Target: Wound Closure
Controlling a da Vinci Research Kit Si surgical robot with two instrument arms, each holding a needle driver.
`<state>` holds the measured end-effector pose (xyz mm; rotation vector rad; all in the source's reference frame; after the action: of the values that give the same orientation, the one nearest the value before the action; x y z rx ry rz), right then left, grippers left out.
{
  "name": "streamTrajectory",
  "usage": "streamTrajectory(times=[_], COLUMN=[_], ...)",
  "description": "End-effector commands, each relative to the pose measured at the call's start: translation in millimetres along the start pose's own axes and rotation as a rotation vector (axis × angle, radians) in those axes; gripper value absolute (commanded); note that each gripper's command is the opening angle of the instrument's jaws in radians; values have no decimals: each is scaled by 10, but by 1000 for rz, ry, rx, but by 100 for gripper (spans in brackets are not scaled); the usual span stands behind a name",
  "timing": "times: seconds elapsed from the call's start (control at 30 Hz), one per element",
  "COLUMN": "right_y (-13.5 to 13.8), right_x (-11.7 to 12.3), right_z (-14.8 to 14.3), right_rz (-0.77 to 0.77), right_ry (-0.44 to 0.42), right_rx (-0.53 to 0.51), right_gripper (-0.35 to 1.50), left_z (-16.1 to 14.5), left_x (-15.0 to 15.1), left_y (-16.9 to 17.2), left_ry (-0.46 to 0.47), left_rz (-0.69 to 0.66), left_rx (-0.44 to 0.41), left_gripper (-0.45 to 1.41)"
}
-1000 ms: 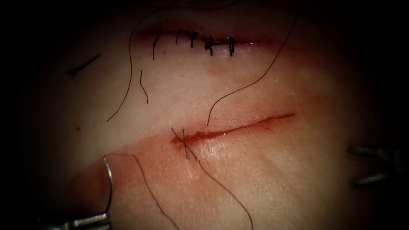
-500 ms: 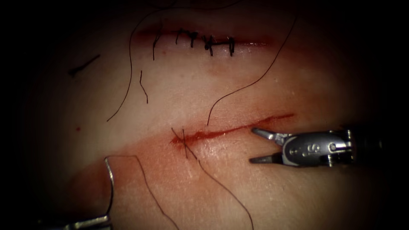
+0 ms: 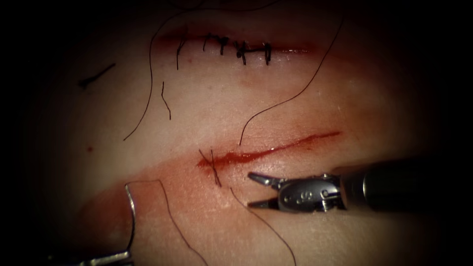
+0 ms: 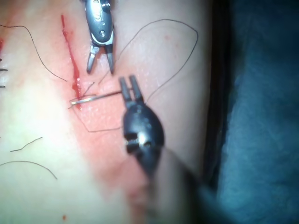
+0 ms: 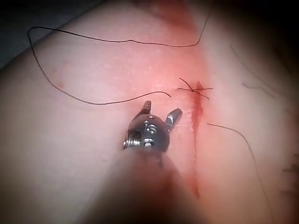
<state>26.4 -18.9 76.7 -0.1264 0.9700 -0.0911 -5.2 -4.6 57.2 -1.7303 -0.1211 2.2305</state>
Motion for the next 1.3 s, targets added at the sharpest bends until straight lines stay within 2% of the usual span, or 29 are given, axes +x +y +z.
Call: streamTrajectory(times=[0.03, 0.23, 0.4, 0.43, 0.47, 0.53, 0.8, 1.0, 1.3], right_y=[-9, -19, -21, -21, -20, -18, -18, -27, -48], right_x=[2, 4, 12, 13, 14, 14, 15, 7, -15], right_z=[16, 40, 53, 53, 53, 50, 15, -72, -225], right_rz=[-3, -17, -24, -23, -24, -26, -23, 7, 39], right_ry=[7, 11, 17, 17, 21, 15, -22, -89, -192], right_rx=[4, -1, 7, 8, 7, 30, 52, 35, -8], right_gripper=[84, 84, 76, 63, 39, -35, -35, -35, -35], left_z=[6, 5, 5, 5, 5, 4, 2, 3, 6], left_x=[-6, -5, -5, -5, -5, -6, -6, -7, -8], left_y=[5, 7, 7, 7, 8, 8, 9, 9, 10], left_ry=[2, 2, 2, 2, 2, 2, 2, 2, 3], left_rz=[-3, -8, -8, -8, -8, -7, -6, -6, -5], left_rx=[-3, -3, -3, -3, -3, -4, -4, -4, -4], left_gripper=[-45, -45, -45, -45, -45, -45, -45, -45, -45])
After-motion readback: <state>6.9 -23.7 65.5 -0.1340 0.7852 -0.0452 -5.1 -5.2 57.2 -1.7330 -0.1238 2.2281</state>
